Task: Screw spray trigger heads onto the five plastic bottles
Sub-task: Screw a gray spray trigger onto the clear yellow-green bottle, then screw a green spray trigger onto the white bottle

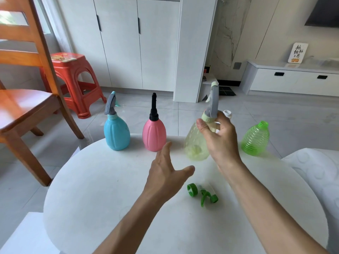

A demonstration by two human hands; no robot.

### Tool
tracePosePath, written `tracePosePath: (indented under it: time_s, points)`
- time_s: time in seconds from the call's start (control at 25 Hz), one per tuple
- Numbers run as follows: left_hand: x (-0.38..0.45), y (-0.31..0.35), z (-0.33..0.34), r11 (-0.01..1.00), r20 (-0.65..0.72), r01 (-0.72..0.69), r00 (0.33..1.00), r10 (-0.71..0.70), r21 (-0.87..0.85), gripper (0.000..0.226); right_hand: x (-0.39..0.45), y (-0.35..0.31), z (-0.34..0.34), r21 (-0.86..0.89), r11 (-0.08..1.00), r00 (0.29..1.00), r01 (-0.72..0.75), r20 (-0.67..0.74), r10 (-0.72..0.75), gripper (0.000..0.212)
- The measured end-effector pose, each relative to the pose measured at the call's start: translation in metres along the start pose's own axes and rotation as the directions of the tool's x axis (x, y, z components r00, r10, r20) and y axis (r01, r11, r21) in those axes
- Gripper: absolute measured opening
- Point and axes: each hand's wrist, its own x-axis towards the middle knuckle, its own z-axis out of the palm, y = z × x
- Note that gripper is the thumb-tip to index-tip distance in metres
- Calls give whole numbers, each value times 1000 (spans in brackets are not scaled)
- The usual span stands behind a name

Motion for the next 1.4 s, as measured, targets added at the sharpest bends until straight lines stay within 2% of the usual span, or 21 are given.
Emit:
tracePosePath:
  time_s: [0.08, 0.16, 0.4, 0.52, 0.6, 0.68, 0.8, 0.88, 1.04, 1.12, 1.2, 1.24, 1.32, 1.4]
  points:
    - [2, -2, -1, 996, 8, 36, 999, -35, -84, 85, 21, 12, 8, -46, 999, 999, 1, -39, -2, 29]
    - [5, -2, -5, 974, 8, 92, 996, -92, -205, 82, 37, 26, 22, -91, 996, 1000, -13, -20, 11, 32]
    - [6, 6, -17, 971, -33, 52, 998, -62, -235, 77, 67, 64, 47, -345, 938, 995, 19, 103, 17, 37]
    - [7, 5, -15, 959, 10, 88, 996, -89, -270, 74, 69, 74, 41, -331, 941, 988, -74, 102, 113, 37]
    - [6, 6, -15, 933, 62, 138, 990, -124, -333, 69, 69, 77, 34, -316, 941, 973, -121, 148, 175, 37]
    - [6, 7, -16, 928, 69, 141, 990, -125, -344, 67, 69, 77, 32, -311, 943, 966, -117, 185, 181, 35]
    - [7, 7, -17, 933, 51, 127, 992, -117, -337, 65, 69, 75, 34, -303, 946, 970, -119, 168, 176, 38]
    - [7, 7, -17, 931, 62, 129, 991, -115, -341, 62, 67, 77, 33, -283, 947, 964, -153, 168, 206, 47]
    - [8, 10, -16, 931, 74, 119, 992, -99, -344, 58, 61, 77, 29, -306, 934, 954, -182, 174, 243, 80]
    - [11, 10, -15, 930, 70, 115, 993, -96, -350, 55, 56, 71, 22, -299, 937, 957, -178, 170, 236, 88]
    - [14, 10, -14, 927, 66, 109, 994, -91, -358, 56, 48, 67, 8, -288, 949, 973, -127, 152, 176, 80]
    - [15, 10, -13, 927, 62, 103, 994, -86, -361, 56, 43, 65, -3, -287, 955, 986, -71, 122, 110, 68]
    - [16, 10, -12, 927, 51, 93, 996, -80, -365, 55, 35, 60, -23, -310, 948, 998, 70, 25, -65, 44]
    - [16, 11, -10, 927, 48, 87, 996, -74, -364, 54, 43, 54, -36, -407, 898, 969, 166, -99, -224, 31]
